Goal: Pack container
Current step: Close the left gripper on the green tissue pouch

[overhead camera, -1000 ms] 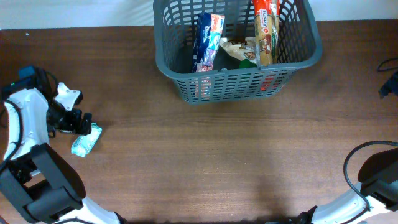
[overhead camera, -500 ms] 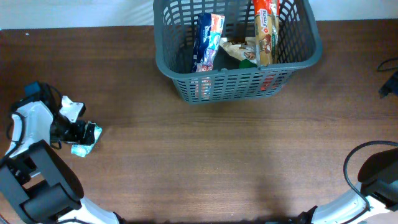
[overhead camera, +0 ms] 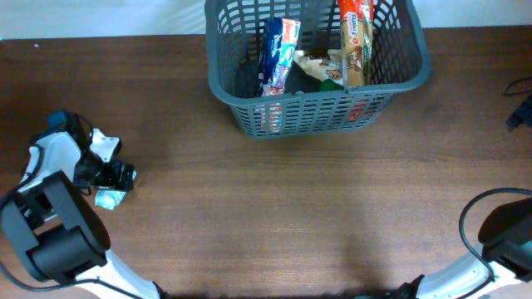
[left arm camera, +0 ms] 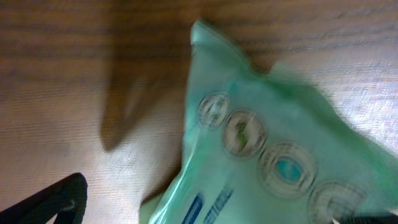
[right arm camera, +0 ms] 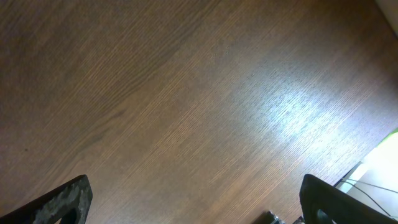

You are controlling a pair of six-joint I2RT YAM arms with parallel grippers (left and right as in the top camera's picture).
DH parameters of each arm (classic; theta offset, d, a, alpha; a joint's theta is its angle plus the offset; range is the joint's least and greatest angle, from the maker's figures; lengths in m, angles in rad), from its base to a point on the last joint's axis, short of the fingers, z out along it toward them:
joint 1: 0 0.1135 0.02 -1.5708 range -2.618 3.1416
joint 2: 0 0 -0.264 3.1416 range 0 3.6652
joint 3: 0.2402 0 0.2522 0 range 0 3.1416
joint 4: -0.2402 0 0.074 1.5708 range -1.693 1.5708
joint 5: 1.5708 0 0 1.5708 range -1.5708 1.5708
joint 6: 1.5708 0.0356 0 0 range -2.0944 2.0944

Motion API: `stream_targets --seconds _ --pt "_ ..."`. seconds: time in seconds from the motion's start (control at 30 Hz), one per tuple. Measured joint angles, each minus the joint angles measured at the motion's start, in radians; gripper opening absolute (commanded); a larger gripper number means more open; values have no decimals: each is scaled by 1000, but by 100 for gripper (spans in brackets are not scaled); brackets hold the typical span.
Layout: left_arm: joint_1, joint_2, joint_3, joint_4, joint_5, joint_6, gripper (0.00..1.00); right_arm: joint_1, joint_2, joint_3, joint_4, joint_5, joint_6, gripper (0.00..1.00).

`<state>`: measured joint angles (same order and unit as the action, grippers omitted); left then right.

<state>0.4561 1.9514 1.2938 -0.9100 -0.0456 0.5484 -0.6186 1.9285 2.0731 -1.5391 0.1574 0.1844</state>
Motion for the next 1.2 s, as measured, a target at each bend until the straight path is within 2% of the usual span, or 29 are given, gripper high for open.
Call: stream_targets --seconds 0.2,0.73,1.2 --pt "-33 7 0 43 18 -3 99 0 0 0 0 0 0 99" --pt "-34 7 -1 35 103 -18 99 0 0 0 0 0 0 99" --pt "-22 7 -1 6 -36 -73 99 0 0 0 0 0 0 99"
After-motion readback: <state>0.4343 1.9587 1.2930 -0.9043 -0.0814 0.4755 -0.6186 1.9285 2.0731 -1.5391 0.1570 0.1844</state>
